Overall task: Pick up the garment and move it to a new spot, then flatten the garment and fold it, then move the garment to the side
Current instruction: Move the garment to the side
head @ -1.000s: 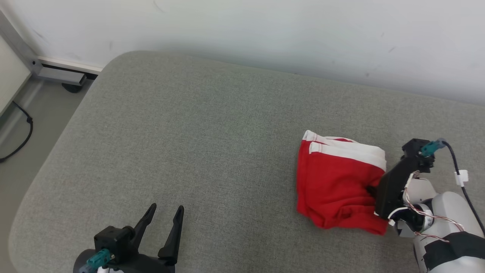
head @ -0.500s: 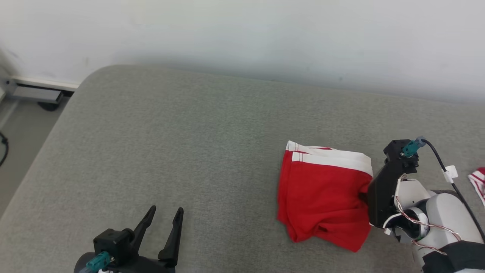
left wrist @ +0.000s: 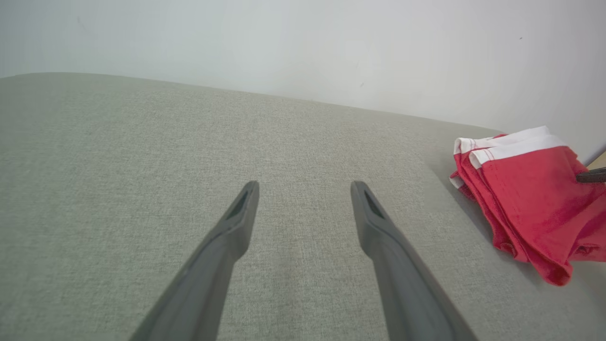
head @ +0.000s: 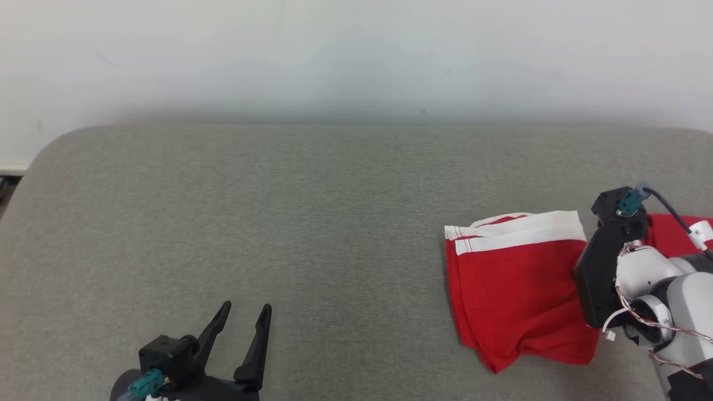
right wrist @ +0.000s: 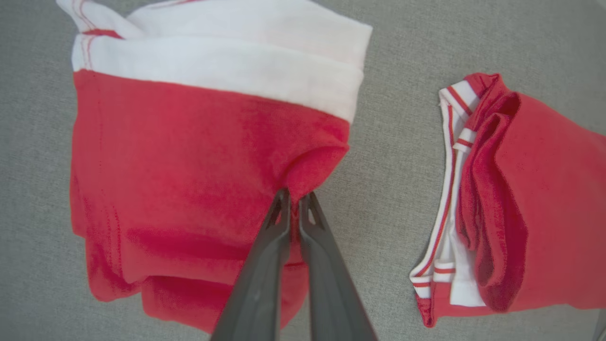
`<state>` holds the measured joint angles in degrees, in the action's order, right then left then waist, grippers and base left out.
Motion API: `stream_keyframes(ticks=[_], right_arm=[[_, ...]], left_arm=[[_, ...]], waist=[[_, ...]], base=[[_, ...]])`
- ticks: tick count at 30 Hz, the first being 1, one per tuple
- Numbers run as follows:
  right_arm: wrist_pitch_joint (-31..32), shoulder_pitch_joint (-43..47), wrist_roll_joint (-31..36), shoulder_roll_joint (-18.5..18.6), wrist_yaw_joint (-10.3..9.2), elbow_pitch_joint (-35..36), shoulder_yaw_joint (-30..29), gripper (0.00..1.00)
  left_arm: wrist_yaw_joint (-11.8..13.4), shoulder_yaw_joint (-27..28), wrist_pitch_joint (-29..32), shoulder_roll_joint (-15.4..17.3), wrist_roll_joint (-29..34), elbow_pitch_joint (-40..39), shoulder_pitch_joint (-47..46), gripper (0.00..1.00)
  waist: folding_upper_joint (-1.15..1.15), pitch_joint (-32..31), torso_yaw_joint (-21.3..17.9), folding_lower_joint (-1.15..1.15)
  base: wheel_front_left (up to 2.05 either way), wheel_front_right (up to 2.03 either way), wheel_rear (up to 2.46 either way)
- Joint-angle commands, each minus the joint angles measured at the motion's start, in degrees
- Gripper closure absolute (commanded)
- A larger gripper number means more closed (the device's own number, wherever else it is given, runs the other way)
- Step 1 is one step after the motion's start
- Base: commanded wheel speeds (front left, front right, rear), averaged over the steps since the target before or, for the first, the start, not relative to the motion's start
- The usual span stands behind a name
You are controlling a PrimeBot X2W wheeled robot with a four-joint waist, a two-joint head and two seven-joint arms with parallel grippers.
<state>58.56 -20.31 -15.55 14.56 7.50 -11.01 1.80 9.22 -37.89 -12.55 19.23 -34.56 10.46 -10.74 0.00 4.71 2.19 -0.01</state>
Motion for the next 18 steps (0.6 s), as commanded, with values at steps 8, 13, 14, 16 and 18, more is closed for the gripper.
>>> stream_keyframes(ticks=[8,13,14,16,18], right_arm=[[0.6,-3.8,0.5,4.3,-0.05,1.2,3.0,1.00],[-2.1,-9.0,0.0,6.1,-0.06,-1.9,4.5,1.00],[-2.5,-9.5,-0.1,6.4,-0.06,-2.2,4.6,1.00],[-3.1,-10.3,-0.6,6.6,-0.06,-2.7,4.6,1.00],[-3.4,-10.8,-0.6,6.7,-0.06,-2.8,4.3,1.00]], left_arm=[[-0.1,0.0,-0.3,0.4,-0.2,-0.1,-1.7,0.00],[-0.5,-0.4,-0.4,0.2,0.5,0.2,-3.5,0.00],[-0.5,-0.3,-0.5,0.2,0.5,0.2,-3.7,0.00],[-0.4,-0.4,-0.5,0.3,0.6,0.4,-4.1,0.00],[-0.4,-0.3,-0.5,0.4,0.6,0.4,-4.2,0.00]], waist=[[0.00,2.0,-7.5,0.01],[0.00,4.3,-11.0,0.01],[0.00,4.5,-11.3,0.01],[0.00,4.9,-11.9,0.01],[0.00,5.2,-12.5,0.01]], base=[[0.00,0.00,0.00],[0.00,0.00,0.00],[0.00,0.00,0.00],[0.00,0.00,0.00],[0.00,0.00,0.00]])
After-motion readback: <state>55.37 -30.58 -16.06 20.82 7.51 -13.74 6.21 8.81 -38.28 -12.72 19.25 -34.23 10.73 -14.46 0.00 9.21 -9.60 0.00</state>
